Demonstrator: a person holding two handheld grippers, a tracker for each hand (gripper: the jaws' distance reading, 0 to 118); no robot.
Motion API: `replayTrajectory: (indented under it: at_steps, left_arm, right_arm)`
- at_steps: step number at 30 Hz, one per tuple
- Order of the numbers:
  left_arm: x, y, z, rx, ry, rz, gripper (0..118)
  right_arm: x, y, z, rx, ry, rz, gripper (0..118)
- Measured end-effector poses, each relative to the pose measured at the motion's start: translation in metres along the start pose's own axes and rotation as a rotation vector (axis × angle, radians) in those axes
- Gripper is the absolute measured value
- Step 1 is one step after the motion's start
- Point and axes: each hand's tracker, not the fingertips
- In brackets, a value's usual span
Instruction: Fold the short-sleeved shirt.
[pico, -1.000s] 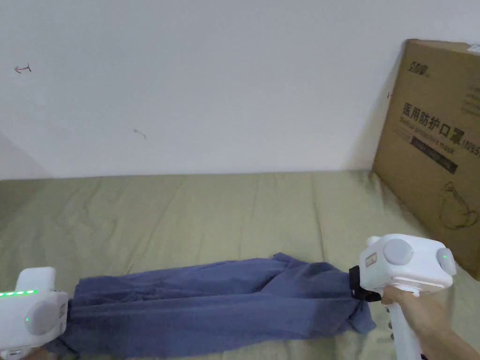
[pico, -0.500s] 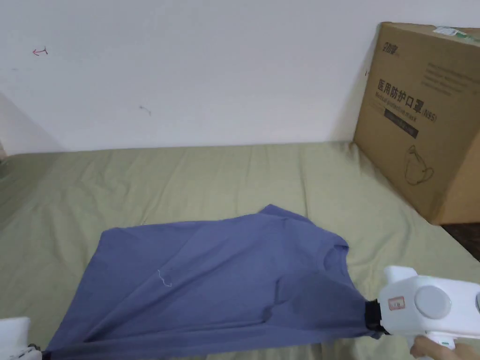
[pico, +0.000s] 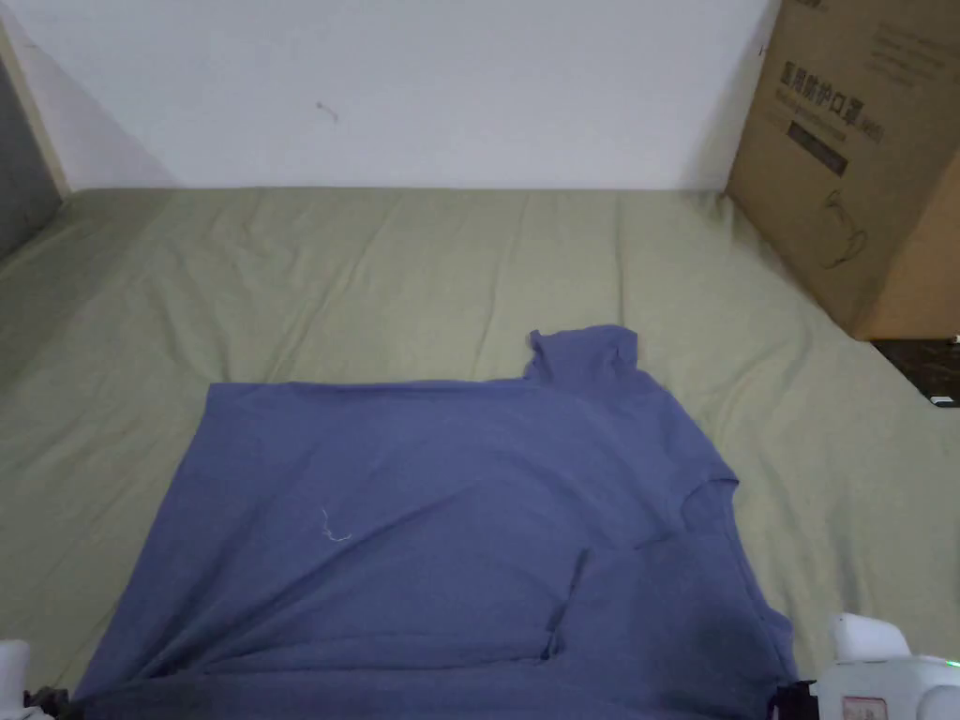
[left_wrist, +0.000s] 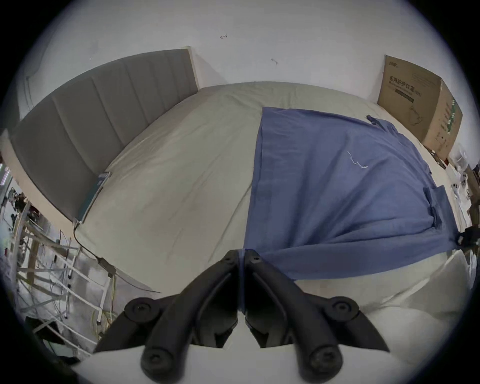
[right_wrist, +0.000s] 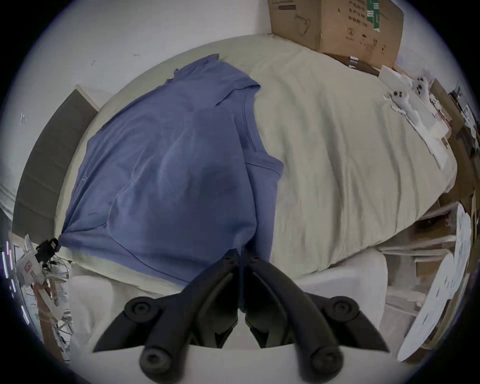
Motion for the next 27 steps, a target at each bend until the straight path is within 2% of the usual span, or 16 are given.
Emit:
replayTrajectory:
  at_steps: [3, 5, 6, 7, 8, 9, 12, 14, 15, 16, 17, 19, 20, 24, 25, 27]
  left_arm:
    - [0.003, 0.000, 0.003, 0.023, 0.007, 0.010, 4]
    - [0.002, 0.002, 0.002, 0.008, 0.014, 0.014, 36]
    - [0.001, 0.002, 0.002, 0.003, 0.016, 0.024, 62]
    - [-0.001, 0.001, 0.005, 0.004, 0.008, 0.044, 92]
    - [-0.004, 0.000, 0.010, 0.011, -0.002, 0.060, 106]
    - [-0.006, -0.001, 0.018, 0.038, -0.009, 0.083, 110]
    - [-0.015, 0.001, 0.034, 0.053, -0.036, 0.116, 110]
    - [-0.022, 0.001, 0.045, 0.065, -0.068, 0.149, 99]
    - [-0.024, -0.001, 0.050, 0.075, -0.112, 0.165, 79]
    - [-0.026, -0.004, 0.054, 0.068, -0.146, 0.163, 29]
    - [-0.027, -0.007, 0.054, 0.048, -0.168, 0.159, 0]
    - [-0.021, -0.014, 0.057, 0.021, -0.134, 0.145, 0]
    - [-0.021, -0.017, 0.057, 0.003, -0.127, 0.138, 0]
    - [-0.021, -0.023, 0.059, 0.012, -0.117, 0.176, 1]
    - [-0.021, -0.022, 0.058, 0.018, -0.111, 0.184, 23]
    - [-0.023, -0.017, 0.049, 0.006, -0.108, 0.191, 87]
  right_arm:
    - [-0.003, 0.003, 0.009, 0.046, 0.004, -0.008, 1]
    - [-0.002, 0.007, 0.010, 0.041, 0.014, 0.006, 8]
    - [-0.004, 0.005, 0.011, 0.042, -0.016, 0.025, 21]
    - [-0.006, 0.004, 0.012, 0.038, -0.059, 0.051, 50]
    - [-0.005, 0.003, 0.014, 0.044, -0.080, 0.068, 64]
    - [-0.006, 0.002, 0.018, 0.065, -0.085, 0.080, 64]
    - [-0.011, -0.001, 0.035, 0.094, -0.065, 0.093, 64]
    - [-0.014, 0.000, 0.044, 0.124, -0.008, 0.081, 57]
    - [-0.016, 0.000, 0.048, 0.145, 0.013, 0.079, 40]
    - [-0.018, 0.000, 0.052, 0.154, 0.008, 0.085, 0]
    - [-0.024, 0.000, 0.054, 0.159, -0.011, 0.102, 0]
    - [-0.037, -0.004, 0.054, 0.170, -0.052, 0.206, 0]
    - [-0.040, -0.004, 0.054, 0.178, -0.058, 0.219, 0]
    - [-0.045, -0.003, 0.047, 0.146, 0.006, 0.165, 0]
    - [-0.046, -0.002, 0.045, 0.139, 0.014, 0.153, 0]
    - [-0.048, -0.003, 0.041, 0.134, 0.017, 0.147, 0]
